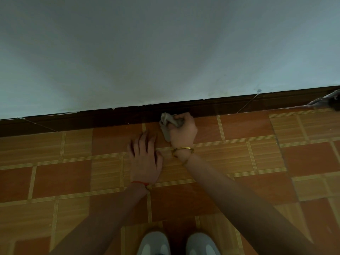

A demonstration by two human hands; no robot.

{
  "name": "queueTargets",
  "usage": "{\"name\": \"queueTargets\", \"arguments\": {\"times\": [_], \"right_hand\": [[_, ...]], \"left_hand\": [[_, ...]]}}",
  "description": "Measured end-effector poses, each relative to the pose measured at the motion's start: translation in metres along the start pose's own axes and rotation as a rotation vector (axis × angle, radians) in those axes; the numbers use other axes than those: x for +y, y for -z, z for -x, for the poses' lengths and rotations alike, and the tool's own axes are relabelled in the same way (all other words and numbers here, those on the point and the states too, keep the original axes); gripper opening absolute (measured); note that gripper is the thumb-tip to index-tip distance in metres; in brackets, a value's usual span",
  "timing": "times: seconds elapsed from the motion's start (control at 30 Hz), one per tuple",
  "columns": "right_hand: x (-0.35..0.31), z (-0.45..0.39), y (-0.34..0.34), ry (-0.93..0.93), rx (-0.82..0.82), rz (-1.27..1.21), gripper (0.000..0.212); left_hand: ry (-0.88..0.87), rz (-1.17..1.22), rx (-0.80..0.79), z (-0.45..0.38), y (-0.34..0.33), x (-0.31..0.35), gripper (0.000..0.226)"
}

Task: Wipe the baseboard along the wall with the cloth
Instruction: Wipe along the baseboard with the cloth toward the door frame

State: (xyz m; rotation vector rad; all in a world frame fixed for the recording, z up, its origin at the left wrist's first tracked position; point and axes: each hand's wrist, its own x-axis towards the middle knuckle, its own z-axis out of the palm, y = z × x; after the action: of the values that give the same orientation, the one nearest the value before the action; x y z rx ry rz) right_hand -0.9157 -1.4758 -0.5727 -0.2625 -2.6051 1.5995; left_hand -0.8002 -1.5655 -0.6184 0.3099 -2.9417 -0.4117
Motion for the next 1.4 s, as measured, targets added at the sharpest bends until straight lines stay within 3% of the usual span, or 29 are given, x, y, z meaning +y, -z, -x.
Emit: {"name": "queueTargets", "arguments": {"times": [0.17,0.3,0.4,0.53,0.63,0.77,0.87,0.97,1.13,1.3,1.4], "right_hand": [[-0.011,-0.007,0.021,-0.257,0.302,-0.186,0.026],[-0.017,-0.021,0.047,-0.275,0.408,-0.25,0.025],[-0.033,-0.008,0.035,-0.208,0.341,-0.228,0.026],[-0.059,0.026,-0.006,-0.067,0.071,-0.239,0.025],[-0.065,0.032,-0.015,-0.067,0.054,-0.296,0.023],[-0.046,0.007,0.021,-0.136,0.245,-0.261,0.027],[-0.029,-0.025,0.063,-0.225,0.451,-0.281,0.026],[-0.021,-0.041,0.083,-0.185,0.559,-0.266,0.025],[-0.032,-0.021,0.052,-0.082,0.434,-0.228,0.028],[-0.031,0.008,0.011,0.023,0.131,-0.129,0.029],[-0.024,0.01,0.006,0.049,0.092,-0.092,0.027]], "left_hand": [[0.005,0.007,0.002,0.0,0.0,-0.001,0.052],[0.013,0.008,-0.008,0.0,0.001,0.0,0.053],[0.017,0.002,-0.012,-0.001,0.001,0.001,0.054],[-0.019,-0.058,-0.026,0.0,-0.005,-0.005,0.065],[-0.024,-0.089,-0.034,0.001,-0.009,-0.009,0.076],[-0.005,-0.007,0.012,0.0,-0.004,-0.005,0.055],[0.005,0.021,0.014,0.0,-0.001,-0.002,0.052],[0.014,0.027,0.0,0.0,-0.001,-0.001,0.052],[0.009,0.02,-0.012,0.0,-0.002,-0.001,0.053],[0.001,-0.016,0.0,0.0,-0.004,-0.003,0.053],[-0.003,-0.013,0.003,0.001,-0.003,-0.003,0.053]]}}
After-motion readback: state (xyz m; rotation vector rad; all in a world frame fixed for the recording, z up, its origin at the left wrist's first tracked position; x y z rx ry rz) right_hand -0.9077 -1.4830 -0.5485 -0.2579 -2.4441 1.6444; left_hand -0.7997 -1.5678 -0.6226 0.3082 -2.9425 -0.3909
